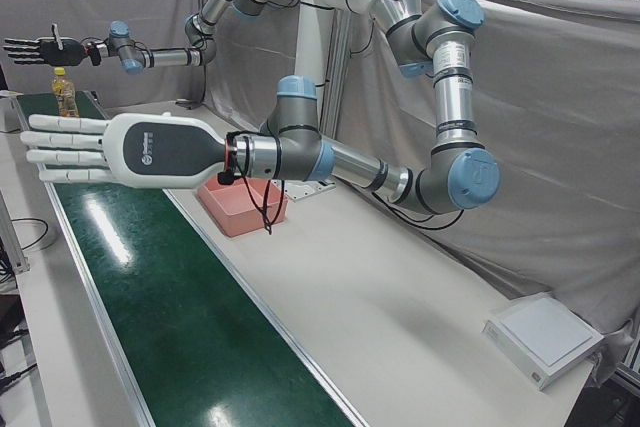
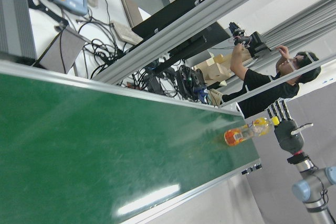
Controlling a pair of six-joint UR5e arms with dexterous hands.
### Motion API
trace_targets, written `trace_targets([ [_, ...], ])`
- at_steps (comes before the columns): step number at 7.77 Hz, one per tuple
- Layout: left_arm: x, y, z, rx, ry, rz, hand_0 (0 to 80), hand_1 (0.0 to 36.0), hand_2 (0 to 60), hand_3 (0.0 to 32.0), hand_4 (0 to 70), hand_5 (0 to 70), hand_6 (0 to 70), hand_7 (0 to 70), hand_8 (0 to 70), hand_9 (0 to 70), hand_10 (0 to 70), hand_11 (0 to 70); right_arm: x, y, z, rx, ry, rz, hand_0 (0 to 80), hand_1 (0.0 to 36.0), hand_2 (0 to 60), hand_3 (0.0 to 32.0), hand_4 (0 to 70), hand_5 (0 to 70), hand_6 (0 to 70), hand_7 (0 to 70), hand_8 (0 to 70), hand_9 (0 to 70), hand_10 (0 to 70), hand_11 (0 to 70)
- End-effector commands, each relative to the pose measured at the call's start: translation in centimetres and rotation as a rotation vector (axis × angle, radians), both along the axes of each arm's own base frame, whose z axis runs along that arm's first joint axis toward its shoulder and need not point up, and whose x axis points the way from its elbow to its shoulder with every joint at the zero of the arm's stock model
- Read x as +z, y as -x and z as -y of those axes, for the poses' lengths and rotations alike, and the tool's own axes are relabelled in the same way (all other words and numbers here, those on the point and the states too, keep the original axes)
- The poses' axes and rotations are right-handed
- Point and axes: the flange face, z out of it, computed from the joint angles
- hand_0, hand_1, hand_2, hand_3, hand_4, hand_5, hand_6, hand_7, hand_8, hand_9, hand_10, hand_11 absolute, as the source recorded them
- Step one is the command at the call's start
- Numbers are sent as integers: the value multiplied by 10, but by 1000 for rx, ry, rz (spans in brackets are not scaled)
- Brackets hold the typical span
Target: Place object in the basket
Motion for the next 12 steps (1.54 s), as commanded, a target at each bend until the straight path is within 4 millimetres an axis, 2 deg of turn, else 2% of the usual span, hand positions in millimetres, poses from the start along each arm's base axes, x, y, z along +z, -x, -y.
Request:
trace_targets([
  [1, -76, 71, 10, -112, -45, -19, 393, 0, 0, 0, 11, 13, 16, 0, 0, 0, 21, 33, 0, 0, 0, 0, 0, 0, 0, 0, 0, 0, 0, 0, 0, 0, 0, 0, 0, 0],
  [2, -67, 81, 7, -129, -35, -18, 387, 0, 0, 0, 7, 6, 12, 0, 0, 0, 16, 25, 0, 0, 0, 0, 0, 0, 0, 0, 0, 0, 0, 0, 0, 0, 0, 0, 0, 0],
  [3, -49, 77, 10, -123, -12, -17, 387, 0, 0, 0, 6, 8, 12, 0, 0, 0, 19, 30, 0, 0, 0, 0, 0, 0, 0, 0, 0, 0, 0, 0, 0, 0, 0, 0, 0, 0],
  [4, -35, 78, 23, -123, 4, -15, 394, 0, 0, 0, 4, 10, 13, 0, 0, 0, 27, 42, 0, 0, 0, 0, 0, 0, 0, 0, 0, 0, 0, 0, 0, 0, 0, 0, 0, 0],
  [5, -26, 76, 31, -122, 20, -14, 406, 0, 0, 0, 10, 16, 16, 0, 0, 0, 34, 52, 0, 0, 0, 0, 0, 0, 0, 0, 0, 0, 0, 0, 0, 0, 0, 0, 0, 0],
  [7, -17, 82, 33, -133, 31, -12, 430, 0, 0, 0, 16, 21, 18, 0, 0, 0, 35, 55, 0, 0, 0, 0, 0, 0, 0, 0, 0, 0, 0, 0, 0, 0, 0, 0, 0, 0],
  [8, 20, 87, 44, -168, 71, -14, 437, 0, 0, 0, 16, 21, 15, 0, 0, 0, 40, 63, 0, 0, 0, 0, 0, 0, 0, 0, 0, 0, 0, 0, 0, 0, 0, 0, 0, 0],
  [9, 47, 88, 50, -192, 100, -14, 438, 0, 0, 0, 16, 22, 15, 0, 0, 0, 42, 65, 0, 0, 0, 0, 0, 0, 0, 0, 0, 0, 0, 0, 0, 0, 0, 0, 0, 0],
  [10, 85, 84, 50, -231, 86, -191, 408, 0, 0, 0, 13, 26, 19, 0, 0, 0, 40, 61, 0, 0, 0, 0, 0, 0, 0, 0, 0, 0, 0, 0, 0, 0, 0, 0, 0, 0],
  [11, 113, 60, 55, -190, 87, -246, 429, 0, 0, 0, 13, 28, 11, 0, 0, 0, 28, 46, 0, 0, 0, 0, 0, 0, 0, 0, 0, 0, 0, 0, 0, 0, 0, 0, 0, 0],
  [12, 132, 58, 57, -185, 94, -252, 425, 0, 0, 0, 7, 20, 7, 0, 0, 0, 23, 37, 0, 0, 0, 0, 0, 0, 0, 0, 0, 0, 0, 0, 0, 0, 0, 0, 0, 0],
])
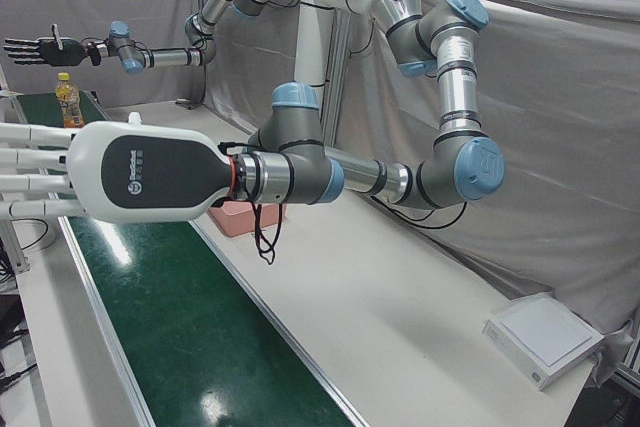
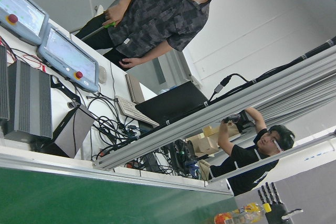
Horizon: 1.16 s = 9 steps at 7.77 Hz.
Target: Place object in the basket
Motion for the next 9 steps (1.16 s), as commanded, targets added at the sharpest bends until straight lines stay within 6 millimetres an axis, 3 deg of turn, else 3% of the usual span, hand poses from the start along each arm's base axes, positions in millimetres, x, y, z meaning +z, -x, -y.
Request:
trace_targets([
  [1, 55, -18, 6, 42, -29, -183, 445, 0, 0, 0, 16, 27, 8, 0, 0, 0, 16, 28, 0, 0, 0, 0, 0, 0, 0, 0, 0, 0, 0, 0, 0, 0, 0, 0, 0, 0],
  [2, 64, -19, 3, 82, -44, -305, 451, 2, 0, 0, 17, 18, 2, 0, 0, 0, 0, 1, 0, 0, 0, 0, 0, 0, 0, 0, 0, 0, 0, 0, 0, 0, 0, 0, 0, 0],
  [4, 77, -36, -6, 216, -79, -292, 463, 7, 0, 0, 24, 29, 5, 0, 0, 0, 0, 0, 0, 0, 0, 0, 0, 0, 0, 0, 0, 0, 0, 0, 0, 0, 0, 0, 0, 0],
  [5, 87, -77, -23, 281, -92, -294, 466, 9, 0, 0, 27, 31, 6, 0, 0, 0, 0, 0, 0, 0, 0, 0, 0, 0, 0, 0, 0, 0, 0, 0, 0, 0, 0, 0, 0, 0],
  [6, 89, -100, -41, 324, -112, -298, 467, 12, 0, 0, 27, 35, 7, 0, 0, 0, 0, 0, 0, 0, 0, 0, 0, 0, 0, 0, 0, 0, 0, 0, 0, 0, 0, 0, 0, 0],
  [7, 79, -140, -52, 393, -133, -305, 468, 11, 0, 0, 30, 30, 6, 0, 0, 0, 0, 0, 0, 0, 0, 0, 0, 0, 0, 0, 0, 0, 0, 0, 0, 0, 0, 0, 0, 0],
  [8, 81, -165, -68, 439, -131, -309, 470, 11, 0, 0, 30, 25, 3, 0, 0, 0, 0, 0, 0, 0, 0, 0, 0, 0, 0, 0, 0, 0, 0, 0, 0, 0, 0, 0, 0, 0],
  [9, 78, -196, -71, 487, -127, -305, 476, 14, 0, 0, 36, 27, 4, 0, 0, 0, 0, 0, 0, 0, 0, 0, 0, 0, 0, 0, 0, 0, 0, 0, 0, 0, 0, 0, 0, 0],
])
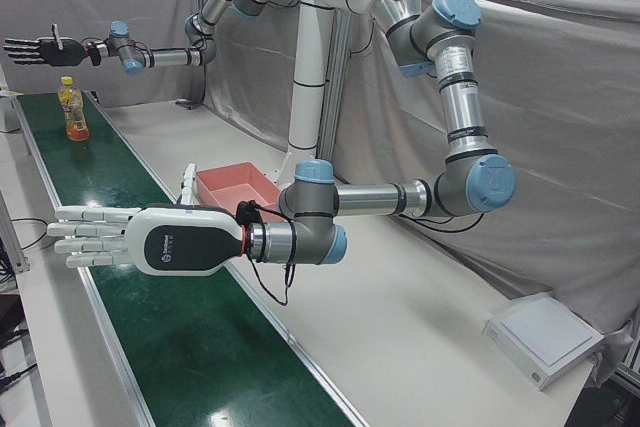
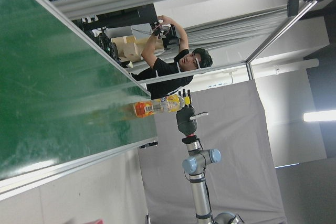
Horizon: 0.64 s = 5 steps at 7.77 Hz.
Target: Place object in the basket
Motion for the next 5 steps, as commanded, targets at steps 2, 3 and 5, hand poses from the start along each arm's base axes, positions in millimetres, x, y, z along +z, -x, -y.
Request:
trace_targets([
  [2, -11, -69, -23, 88, -8, 89, 486, 16, 0, 0, 42, 22, 3, 0, 0, 0, 0, 0, 0, 0, 0, 0, 0, 0, 0, 0, 0, 0, 0, 0, 0, 0, 0, 0, 0, 0],
  [3, -16, -73, -21, 93, -15, 87, 486, 16, 0, 0, 42, 22, 5, 0, 0, 0, 0, 0, 0, 0, 0, 0, 0, 0, 0, 0, 0, 0, 0, 0, 0, 0, 0, 0, 0, 0],
  [5, -33, -87, -14, 111, -21, 87, 482, 10, 0, 0, 26, 7, 0, 0, 0, 0, 0, 0, 0, 0, 0, 0, 0, 0, 0, 0, 0, 0, 0, 0, 0, 0, 0, 0, 0, 0],
])
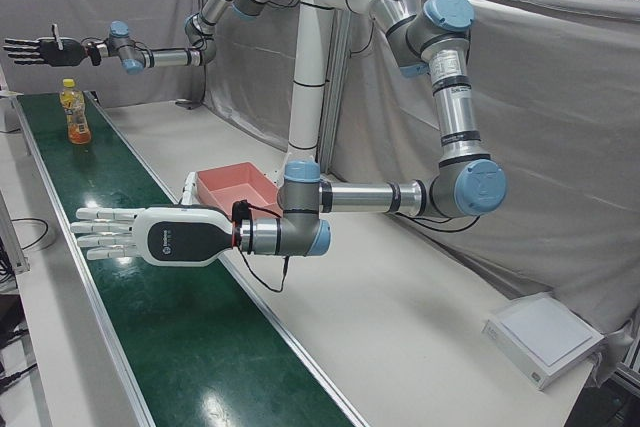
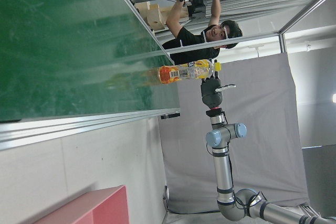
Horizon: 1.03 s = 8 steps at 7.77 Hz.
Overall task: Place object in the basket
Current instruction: 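Raise the left hand above the conveyor near the approaching bottle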
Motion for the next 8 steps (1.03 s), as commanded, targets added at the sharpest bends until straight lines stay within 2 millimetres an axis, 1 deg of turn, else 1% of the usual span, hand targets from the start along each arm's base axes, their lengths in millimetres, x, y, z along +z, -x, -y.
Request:
trace_targets([
  [1, -17, -12, 9, 10, -7, 4, 478, 29, 0, 0, 16, 0, 0, 0, 0, 0, 0, 0, 0, 0, 0, 0, 0, 0, 0, 0, 0, 0, 0, 0, 0, 0, 0, 0, 0, 0],
  [2, -23, -10, 8, 10, -18, -10, 480, 44, 0, 0, 14, 0, 0, 0, 0, 0, 0, 0, 0, 0, 0, 0, 0, 0, 0, 0, 0, 0, 0, 0, 0, 0, 0, 0, 0, 0],
  [3, -28, -10, 6, 12, -29, -17, 482, 43, 0, 0, 17, 2, 0, 0, 0, 0, 0, 0, 0, 0, 0, 0, 0, 0, 0, 0, 0, 0, 0, 0, 0, 0, 0, 0, 0, 0],
  [6, -24, -9, 6, 3, -26, -2, 471, 26, 0, 0, 14, 8, 0, 0, 0, 0, 0, 0, 0, 1, 0, -2, 0, 0, 0, 0, 0, 0, 0, 0, 0, 0, 0, 0, 0, 0],
  [7, -40, -14, 12, 4, -57, -10, 476, 23, 0, 0, 18, 13, 0, 0, 0, 0, 0, 0, 0, 0, 0, 0, 0, 0, 0, 0, 0, 0, 0, 0, 0, 0, 0, 0, 0, 0],
  [8, -43, -14, 12, 4, -68, -15, 478, 24, 0, 0, 18, 14, 0, 0, 0, 0, 0, 0, 0, 0, 0, 0, 0, 0, 0, 0, 0, 0, 0, 0, 0, 0, 0, 0, 0, 0],
])
